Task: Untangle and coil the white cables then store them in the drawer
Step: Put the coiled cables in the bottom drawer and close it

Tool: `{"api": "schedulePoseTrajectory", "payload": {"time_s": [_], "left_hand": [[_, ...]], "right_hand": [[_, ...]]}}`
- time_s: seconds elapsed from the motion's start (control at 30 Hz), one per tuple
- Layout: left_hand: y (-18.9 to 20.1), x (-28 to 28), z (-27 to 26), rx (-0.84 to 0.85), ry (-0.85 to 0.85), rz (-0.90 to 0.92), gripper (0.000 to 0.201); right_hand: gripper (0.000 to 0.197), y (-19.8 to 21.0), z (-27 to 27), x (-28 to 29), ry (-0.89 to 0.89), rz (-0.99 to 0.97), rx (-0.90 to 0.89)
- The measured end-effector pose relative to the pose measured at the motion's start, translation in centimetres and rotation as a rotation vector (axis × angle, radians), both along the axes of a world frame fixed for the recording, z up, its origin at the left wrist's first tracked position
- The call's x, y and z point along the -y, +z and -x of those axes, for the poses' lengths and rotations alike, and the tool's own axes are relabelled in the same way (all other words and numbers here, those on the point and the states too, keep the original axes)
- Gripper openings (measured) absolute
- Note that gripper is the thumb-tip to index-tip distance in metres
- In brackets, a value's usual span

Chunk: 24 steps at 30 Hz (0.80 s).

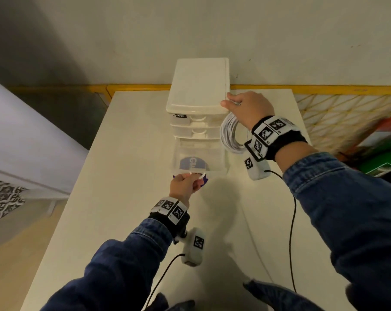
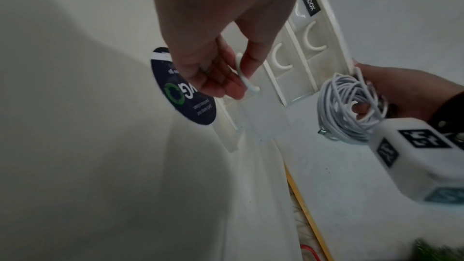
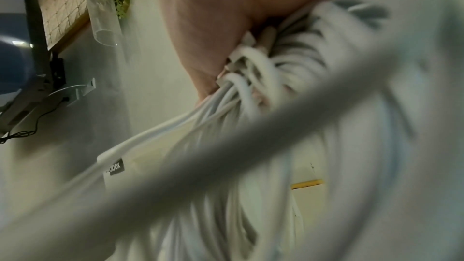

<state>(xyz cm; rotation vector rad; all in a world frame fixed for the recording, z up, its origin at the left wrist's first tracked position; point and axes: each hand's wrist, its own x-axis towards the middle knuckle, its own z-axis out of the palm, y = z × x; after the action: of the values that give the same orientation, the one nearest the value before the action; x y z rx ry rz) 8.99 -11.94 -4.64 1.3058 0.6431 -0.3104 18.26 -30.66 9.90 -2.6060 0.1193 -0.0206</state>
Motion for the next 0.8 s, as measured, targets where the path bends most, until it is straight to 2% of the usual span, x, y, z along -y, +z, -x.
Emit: {"api": "schedulePoseTrajectory", "payload": {"time_s": [0.07, 0.2, 0.43, 0.57, 0.67, 0.73, 0.8], "left_hand": [[-0.1, -0.4, 1.1, -0.009, 0.002, -0.002, 0.006], [0.0, -0.8, 2.6, -0.008, -0.031, -0.002, 0.020], [1.1, -1.7, 3.4, 0.004, -0.156, -0.092, 0.010], [3.3, -3.8, 2.6, -0.083, -0.561, -0.325, 0.018], [6.2, -6.3, 1.4, -0.065, -0.817, -0.532, 0.025], [8.5, -7.6, 0.4, -0.011, -0.817, -0.616, 0.029], [10.8, -8.3, -0.9, 0.099, -0.689, -0.686, 0.032]], "right_hand": [[0.047, 0.0, 0.1, -0.2, -0.006, 0.011, -0.003], [0.047, -0.1, 0.3, -0.5, -0.022, 0.028, -0.013], [0.046, -0.2, 0.4, -0.7, -0.039, 0.071, -0.008], [0.049, -0.5, 0.8, -0.9, -0.046, 0.029, -0.001], [0.058, -0.8, 1.8, -1.0, -0.077, 0.030, 0.078], [0.053, -1.0, 3.1, -1.2, -0.143, -0.016, 0.215], [0.045, -1.3, 4.3, -2.0, -0.212, -0.147, 0.346]]}}
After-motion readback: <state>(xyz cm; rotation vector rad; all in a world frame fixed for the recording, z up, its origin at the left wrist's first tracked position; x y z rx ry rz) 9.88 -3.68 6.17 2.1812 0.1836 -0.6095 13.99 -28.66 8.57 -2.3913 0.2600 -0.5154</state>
